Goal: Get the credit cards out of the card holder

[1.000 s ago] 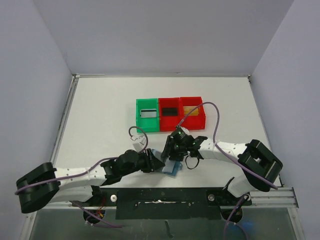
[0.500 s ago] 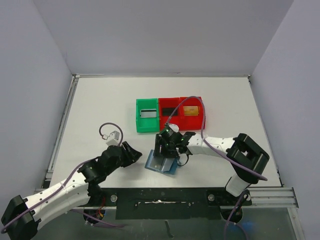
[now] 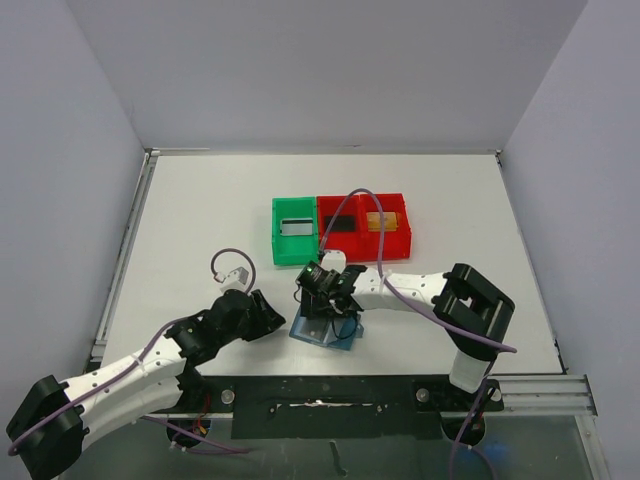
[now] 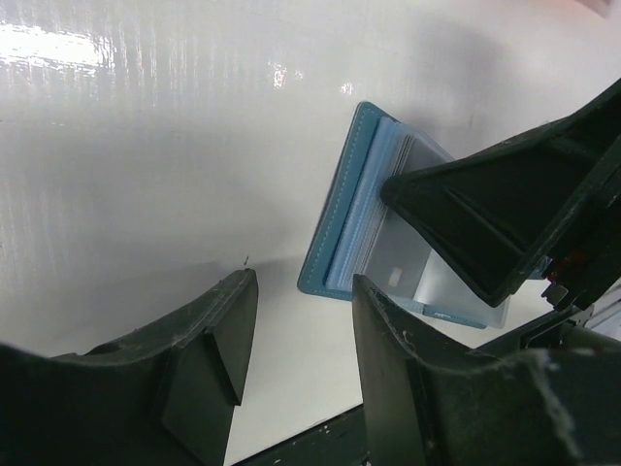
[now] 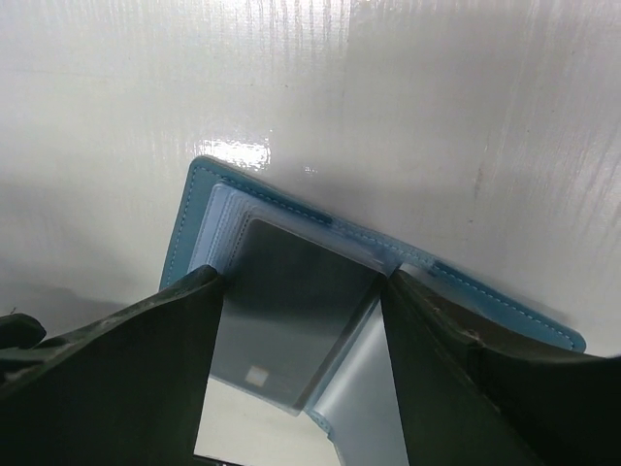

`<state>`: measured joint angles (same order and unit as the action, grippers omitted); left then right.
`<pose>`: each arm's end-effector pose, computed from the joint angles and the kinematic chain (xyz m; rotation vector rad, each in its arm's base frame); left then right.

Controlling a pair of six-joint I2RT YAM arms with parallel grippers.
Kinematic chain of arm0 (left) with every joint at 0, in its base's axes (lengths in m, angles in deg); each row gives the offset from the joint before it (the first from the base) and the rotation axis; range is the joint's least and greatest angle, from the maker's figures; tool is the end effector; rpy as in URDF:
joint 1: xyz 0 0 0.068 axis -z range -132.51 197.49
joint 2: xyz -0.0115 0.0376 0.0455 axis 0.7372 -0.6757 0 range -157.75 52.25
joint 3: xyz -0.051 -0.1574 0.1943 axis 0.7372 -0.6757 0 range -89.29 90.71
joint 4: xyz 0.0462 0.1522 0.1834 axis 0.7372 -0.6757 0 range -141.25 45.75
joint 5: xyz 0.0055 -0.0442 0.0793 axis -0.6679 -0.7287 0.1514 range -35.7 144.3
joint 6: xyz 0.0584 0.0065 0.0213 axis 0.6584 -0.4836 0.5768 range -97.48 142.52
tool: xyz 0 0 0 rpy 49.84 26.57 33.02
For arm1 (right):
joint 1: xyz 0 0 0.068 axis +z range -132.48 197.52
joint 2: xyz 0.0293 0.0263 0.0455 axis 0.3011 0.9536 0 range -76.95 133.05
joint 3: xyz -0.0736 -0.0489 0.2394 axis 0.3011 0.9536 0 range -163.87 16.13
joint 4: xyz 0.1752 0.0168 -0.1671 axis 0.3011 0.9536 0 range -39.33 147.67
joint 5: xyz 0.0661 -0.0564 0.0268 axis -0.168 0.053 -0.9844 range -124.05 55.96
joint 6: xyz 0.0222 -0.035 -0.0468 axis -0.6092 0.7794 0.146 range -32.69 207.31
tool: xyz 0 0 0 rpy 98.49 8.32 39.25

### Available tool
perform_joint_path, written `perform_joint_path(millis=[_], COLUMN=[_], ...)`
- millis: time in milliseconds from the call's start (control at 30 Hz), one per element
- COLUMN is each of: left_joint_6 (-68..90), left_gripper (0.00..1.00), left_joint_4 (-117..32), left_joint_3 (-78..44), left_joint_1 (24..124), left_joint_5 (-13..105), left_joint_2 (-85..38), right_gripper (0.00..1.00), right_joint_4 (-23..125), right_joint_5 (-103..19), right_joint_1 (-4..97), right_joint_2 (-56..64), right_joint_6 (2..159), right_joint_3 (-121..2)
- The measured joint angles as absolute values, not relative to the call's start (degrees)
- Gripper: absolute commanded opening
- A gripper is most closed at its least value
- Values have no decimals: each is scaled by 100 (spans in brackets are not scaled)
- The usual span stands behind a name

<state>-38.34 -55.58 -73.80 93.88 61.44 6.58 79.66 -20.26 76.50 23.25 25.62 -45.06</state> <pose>0.1171 -0.1144 0.1477 -0.3737 2.4013 -0.7910 0.1753 0.2693 0.1489 0.1288 2.7276 0.2977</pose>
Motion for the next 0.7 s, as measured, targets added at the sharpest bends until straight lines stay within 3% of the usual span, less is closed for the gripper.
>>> perform_joint_path(millis=[133,700], left_joint_6=[-3830,-3756], left_gripper=[43,43], left_joint_4=[-5558,-5980], left_joint_3=[-7380,-7306], left_joint_1=[9388,9388], left_joint_5=[6085,5512], left_joint_2=[660,1080], right_gripper=[52,49], right_joint_4=[7864,6616], right_joint_5=[-2009,-2516], right_joint_1=[7653,7604], right_joint_2=[2312,2102], right_joint_6=[2680,4214], right_joint_3=[-4462,-3913])
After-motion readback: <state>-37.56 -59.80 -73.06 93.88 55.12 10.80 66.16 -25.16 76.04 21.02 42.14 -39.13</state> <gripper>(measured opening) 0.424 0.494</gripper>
